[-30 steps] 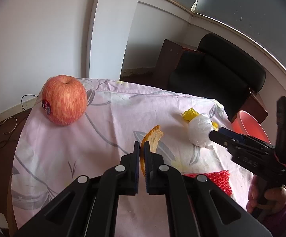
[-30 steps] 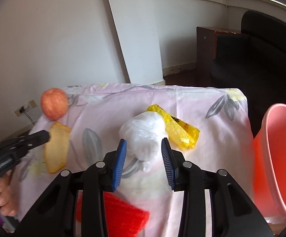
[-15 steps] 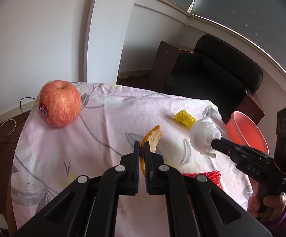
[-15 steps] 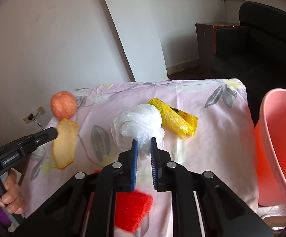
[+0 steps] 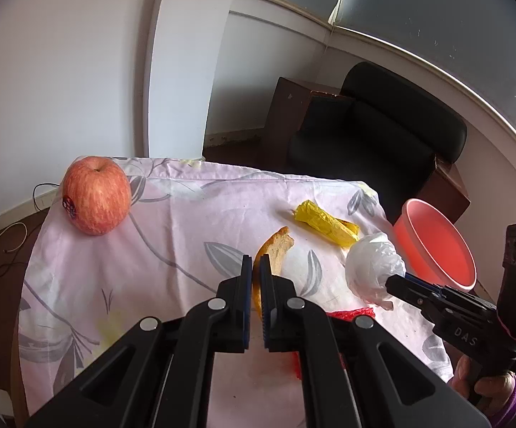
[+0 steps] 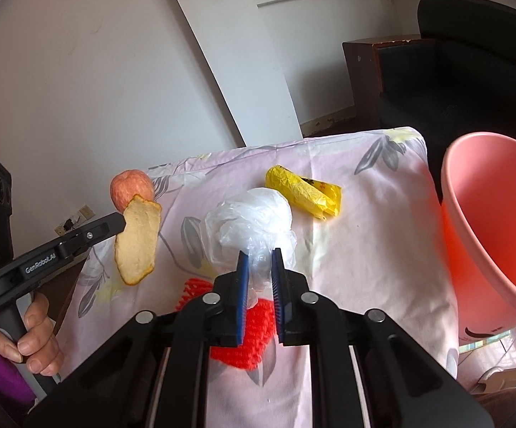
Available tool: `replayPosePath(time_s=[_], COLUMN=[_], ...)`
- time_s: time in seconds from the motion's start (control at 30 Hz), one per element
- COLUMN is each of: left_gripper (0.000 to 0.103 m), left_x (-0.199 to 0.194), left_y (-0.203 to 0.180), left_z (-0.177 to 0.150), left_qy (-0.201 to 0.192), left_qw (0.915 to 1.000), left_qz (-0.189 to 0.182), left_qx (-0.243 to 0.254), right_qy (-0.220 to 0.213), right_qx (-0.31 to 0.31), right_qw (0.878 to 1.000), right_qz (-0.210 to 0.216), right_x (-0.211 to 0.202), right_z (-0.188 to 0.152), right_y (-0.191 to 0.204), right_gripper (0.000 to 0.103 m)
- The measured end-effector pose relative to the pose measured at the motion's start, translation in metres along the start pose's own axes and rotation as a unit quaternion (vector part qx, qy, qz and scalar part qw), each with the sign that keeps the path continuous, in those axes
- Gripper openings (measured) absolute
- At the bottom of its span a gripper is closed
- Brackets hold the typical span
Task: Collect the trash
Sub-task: 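Grasp the pale peel with the left tool while the right tool grasps the white bag, then carry the peel and white bag up over the pink bucket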
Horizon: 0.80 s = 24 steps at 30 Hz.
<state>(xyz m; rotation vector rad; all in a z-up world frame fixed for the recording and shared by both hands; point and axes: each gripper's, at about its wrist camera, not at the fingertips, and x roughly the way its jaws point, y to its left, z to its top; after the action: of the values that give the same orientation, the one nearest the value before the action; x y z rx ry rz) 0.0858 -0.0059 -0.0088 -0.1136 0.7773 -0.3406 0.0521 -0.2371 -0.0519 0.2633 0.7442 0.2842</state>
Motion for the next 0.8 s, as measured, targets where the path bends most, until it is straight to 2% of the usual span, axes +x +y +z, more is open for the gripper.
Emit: replayPosePath(time_s=[0.8], left_gripper=[0.004], left_x=[0.011], left_y=[-0.064], left_z=[0.006], left_qy=[0.017], left_qw=[0.9988], left_qz=[-0.005], left_qx=[0.045], right_qy=[-0.035], right_qx=[0.015], right_qw=[0.999], right_qz=[0.007], right_x=[-0.039], right_z=[-0.007], right_y=[-0.034], right_gripper=[0.013])
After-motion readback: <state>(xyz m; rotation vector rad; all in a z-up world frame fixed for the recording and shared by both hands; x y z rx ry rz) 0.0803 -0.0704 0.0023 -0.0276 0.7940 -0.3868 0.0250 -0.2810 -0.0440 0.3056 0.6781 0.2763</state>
